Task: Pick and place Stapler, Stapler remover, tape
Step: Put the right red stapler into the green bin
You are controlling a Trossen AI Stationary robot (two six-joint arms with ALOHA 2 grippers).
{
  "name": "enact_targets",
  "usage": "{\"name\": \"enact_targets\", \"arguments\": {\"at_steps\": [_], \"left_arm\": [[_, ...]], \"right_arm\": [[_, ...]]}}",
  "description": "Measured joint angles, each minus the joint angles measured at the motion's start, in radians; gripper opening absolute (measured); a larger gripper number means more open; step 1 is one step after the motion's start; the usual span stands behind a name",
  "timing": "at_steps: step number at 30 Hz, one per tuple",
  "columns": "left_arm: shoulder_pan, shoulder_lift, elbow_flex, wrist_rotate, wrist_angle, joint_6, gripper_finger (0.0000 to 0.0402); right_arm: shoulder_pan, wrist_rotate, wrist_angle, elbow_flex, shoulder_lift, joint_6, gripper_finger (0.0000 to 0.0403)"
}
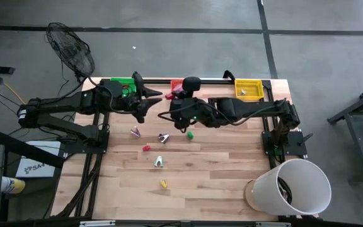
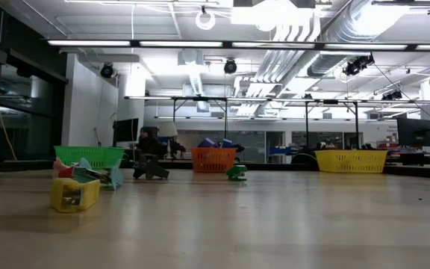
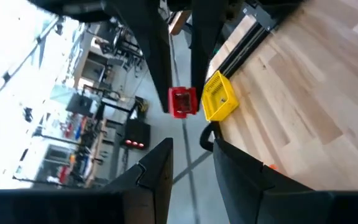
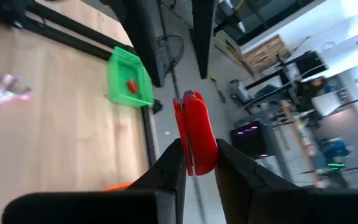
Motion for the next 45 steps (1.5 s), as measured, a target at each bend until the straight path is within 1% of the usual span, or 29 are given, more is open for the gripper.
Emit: {"name": "enact_targets", "arguments": {"at_steps": [4,8,15,19,21,24,27,35,40,45], "left_arm": [[0.000,0.009,0.000,0.033,-0.001,0.060,0.0113],[0.000,0.021,0.000,0.053,-0.004,0.074,0.0113],[0.001,0.037,0.000,0.048,-0.004,0.083,0.0113],[0.001,0.037,-0.001,0.046,-0.010,0.082,0.0113],[0.000,0.037,-0.001,0.023,-0.008,0.082,0.0113],[0.000,0.037,0.000,-0.028,0.011,0.081,0.0113],[0.000,0.036,0.000,-0.039,0.004,0.081,0.0113],[0.000,0.036,0.000,0.031,0.001,0.073,0.0113],[0.000,0.036,0.000,0.042,0.012,0.073,0.0113],[0.000,0.037,-0.001,0.049,0.023,0.073,0.0113]], "right_arm": [[-0.011,-0.072,-0.001,0.000,0.000,0.083,0.0057],[-0.025,-0.104,0.000,0.000,0.000,0.151,0.0058],[-0.037,-0.155,-0.002,0.000,0.000,0.176,0.0057],[-0.037,-0.158,-0.004,0.000,0.005,0.177,0.0059],[-0.037,-0.174,-0.005,0.000,0.005,0.183,0.0058],[-0.037,-0.166,-0.009,-0.003,0.008,0.209,0.0057],[-0.037,-0.147,-0.010,-0.004,0.010,0.217,0.0058],[-0.038,-0.153,-0.016,-0.004,0.009,0.218,0.0057],[-0.046,-0.186,-0.005,-0.003,0.017,0.219,0.0057],[-0.049,-0.179,0.000,-0.002,0.034,0.218,0.0057]]}}
